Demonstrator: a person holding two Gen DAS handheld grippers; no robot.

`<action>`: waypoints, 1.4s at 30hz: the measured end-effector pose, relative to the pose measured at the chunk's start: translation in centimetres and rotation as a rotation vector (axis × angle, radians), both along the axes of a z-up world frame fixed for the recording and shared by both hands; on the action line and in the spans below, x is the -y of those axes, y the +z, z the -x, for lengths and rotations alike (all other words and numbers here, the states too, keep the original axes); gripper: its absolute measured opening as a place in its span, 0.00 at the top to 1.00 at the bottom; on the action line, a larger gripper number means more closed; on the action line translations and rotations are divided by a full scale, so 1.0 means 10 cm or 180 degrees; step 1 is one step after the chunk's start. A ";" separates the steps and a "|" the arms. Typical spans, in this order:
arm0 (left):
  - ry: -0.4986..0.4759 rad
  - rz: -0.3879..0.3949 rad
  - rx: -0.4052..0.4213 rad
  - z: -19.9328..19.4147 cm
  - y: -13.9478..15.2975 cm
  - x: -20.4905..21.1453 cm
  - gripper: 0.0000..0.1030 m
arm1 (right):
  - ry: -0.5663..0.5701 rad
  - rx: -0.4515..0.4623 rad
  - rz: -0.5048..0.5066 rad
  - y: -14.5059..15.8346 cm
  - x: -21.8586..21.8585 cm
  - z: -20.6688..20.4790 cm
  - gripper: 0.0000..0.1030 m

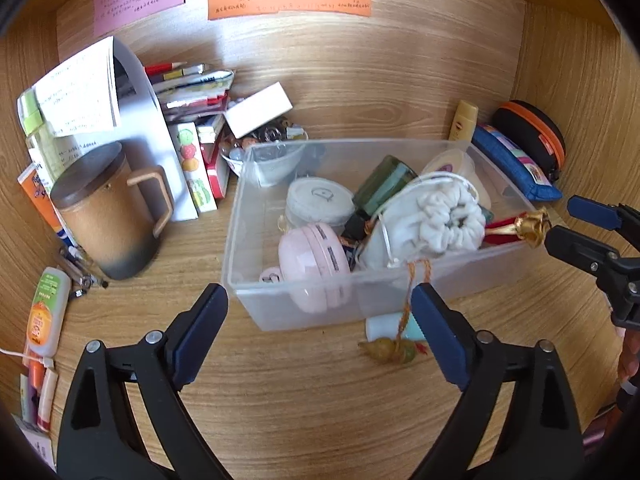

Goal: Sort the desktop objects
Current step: 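Withdraw both open grippers up and away from the clear box, then move the left gripper toward the gourd pendant while the right approaches the light blue bottle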

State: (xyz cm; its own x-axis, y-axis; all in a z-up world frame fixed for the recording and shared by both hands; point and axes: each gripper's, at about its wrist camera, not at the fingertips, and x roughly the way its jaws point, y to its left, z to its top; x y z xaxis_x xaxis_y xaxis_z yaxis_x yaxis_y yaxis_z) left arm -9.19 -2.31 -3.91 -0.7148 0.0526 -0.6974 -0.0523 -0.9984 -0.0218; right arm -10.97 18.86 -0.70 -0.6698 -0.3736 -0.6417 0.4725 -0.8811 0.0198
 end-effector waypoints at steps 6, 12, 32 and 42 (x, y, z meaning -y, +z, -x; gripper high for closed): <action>-0.0037 0.0022 0.0052 -0.14 -0.08 -0.10 0.09 | -0.0012 0.0070 0.0020 -0.08 -0.10 -0.09 0.22; -0.0109 0.0137 0.0134 -0.16 -0.23 -0.25 0.09 | -0.0012 0.0189 0.0080 -0.17 -0.16 -0.11 0.22; -0.0355 0.0093 0.0470 0.05 -0.53 -0.41 0.54 | 0.0082 0.0432 0.0010 -0.46 -0.11 -0.12 0.22; -0.0397 0.0108 0.0450 0.00 -0.54 -0.40 0.59 | 0.0241 0.0554 -0.0107 -0.60 0.16 -0.12 0.22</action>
